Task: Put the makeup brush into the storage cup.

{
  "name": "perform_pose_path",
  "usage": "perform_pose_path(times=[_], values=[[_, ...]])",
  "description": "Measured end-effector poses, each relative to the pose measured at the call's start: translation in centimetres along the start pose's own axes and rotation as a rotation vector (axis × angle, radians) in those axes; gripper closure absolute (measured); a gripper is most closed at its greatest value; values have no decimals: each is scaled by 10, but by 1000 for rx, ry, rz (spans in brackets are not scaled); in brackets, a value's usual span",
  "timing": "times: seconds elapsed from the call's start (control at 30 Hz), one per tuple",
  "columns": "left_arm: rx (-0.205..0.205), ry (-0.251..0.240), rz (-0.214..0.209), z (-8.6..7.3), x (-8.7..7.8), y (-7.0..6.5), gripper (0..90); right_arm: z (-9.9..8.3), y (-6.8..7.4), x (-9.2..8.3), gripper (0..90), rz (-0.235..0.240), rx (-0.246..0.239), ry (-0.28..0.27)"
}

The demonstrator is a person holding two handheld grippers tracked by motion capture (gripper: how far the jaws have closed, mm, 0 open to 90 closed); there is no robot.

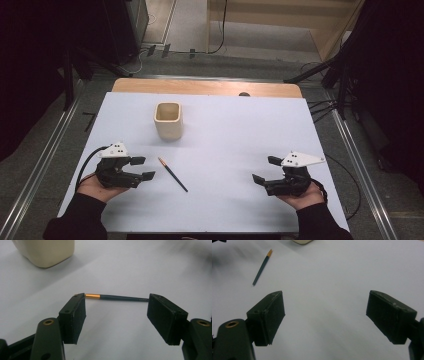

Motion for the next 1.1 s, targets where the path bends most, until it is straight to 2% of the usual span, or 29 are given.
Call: perform_pose_path(times=[1.1], values=[[3, -3, 4, 0, 1, 0, 319, -2, -4, 0, 165, 16, 16, 0]])
Point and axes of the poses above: each handheld gripper's, and its own axes: x roughly forward along the jaws, z roughly out of its top, y roughly to its left, the point moved 3 cm from there along x, roughly forward along the jaws, and after that the axes turned 3 degrees about -y, right-handed, at the moved point
